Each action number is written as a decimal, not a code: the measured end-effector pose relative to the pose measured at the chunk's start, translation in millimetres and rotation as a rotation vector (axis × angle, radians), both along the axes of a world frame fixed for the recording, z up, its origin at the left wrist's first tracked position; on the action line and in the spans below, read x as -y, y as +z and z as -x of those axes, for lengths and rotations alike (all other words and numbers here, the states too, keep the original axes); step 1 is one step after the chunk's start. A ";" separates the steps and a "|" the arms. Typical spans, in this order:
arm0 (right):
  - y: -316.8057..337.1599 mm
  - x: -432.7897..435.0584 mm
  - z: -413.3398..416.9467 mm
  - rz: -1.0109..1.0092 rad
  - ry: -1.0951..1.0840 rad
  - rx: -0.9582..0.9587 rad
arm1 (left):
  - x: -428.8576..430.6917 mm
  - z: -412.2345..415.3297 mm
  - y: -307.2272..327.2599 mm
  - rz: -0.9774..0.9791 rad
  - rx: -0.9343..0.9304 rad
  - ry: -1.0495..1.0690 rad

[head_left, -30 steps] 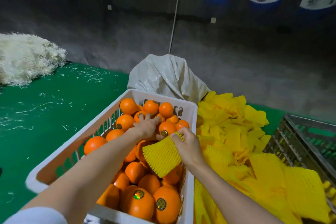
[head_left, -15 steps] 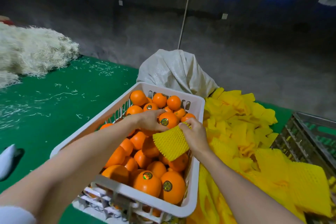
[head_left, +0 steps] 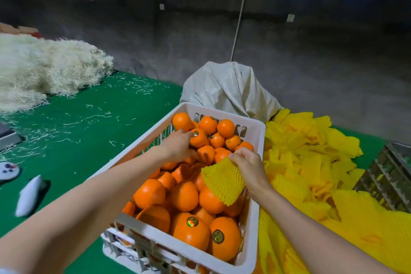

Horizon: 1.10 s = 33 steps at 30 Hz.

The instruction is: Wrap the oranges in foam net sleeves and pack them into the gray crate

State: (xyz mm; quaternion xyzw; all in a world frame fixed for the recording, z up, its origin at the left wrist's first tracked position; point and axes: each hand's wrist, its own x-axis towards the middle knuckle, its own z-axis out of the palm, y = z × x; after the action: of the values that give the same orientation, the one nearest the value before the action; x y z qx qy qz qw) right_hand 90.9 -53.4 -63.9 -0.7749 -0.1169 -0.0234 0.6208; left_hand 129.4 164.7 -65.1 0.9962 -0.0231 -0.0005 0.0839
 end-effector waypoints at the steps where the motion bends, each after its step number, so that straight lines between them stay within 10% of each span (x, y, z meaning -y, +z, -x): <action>1: -0.9 -0.3 -0.1 0.024 0.008 0.009 | -1.2 -5.5 -0.1 -0.010 0.027 0.082; 9: -7.9 3.1 -2.9 0.167 0.057 0.072 | -1.6 -70.1 -35.2 -0.325 0.090 0.156; 33: -1.3 3.7 3.2 0.153 -0.072 0.095 | -9.4 -13.8 4.5 0.149 0.331 -0.258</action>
State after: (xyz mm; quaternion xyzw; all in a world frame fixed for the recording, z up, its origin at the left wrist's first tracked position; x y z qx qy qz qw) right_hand 87.7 -57.1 -65.2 -0.8218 -0.1200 -0.0735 0.5522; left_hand 143.2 174.1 -60.6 0.9625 -0.1636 0.1541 0.1516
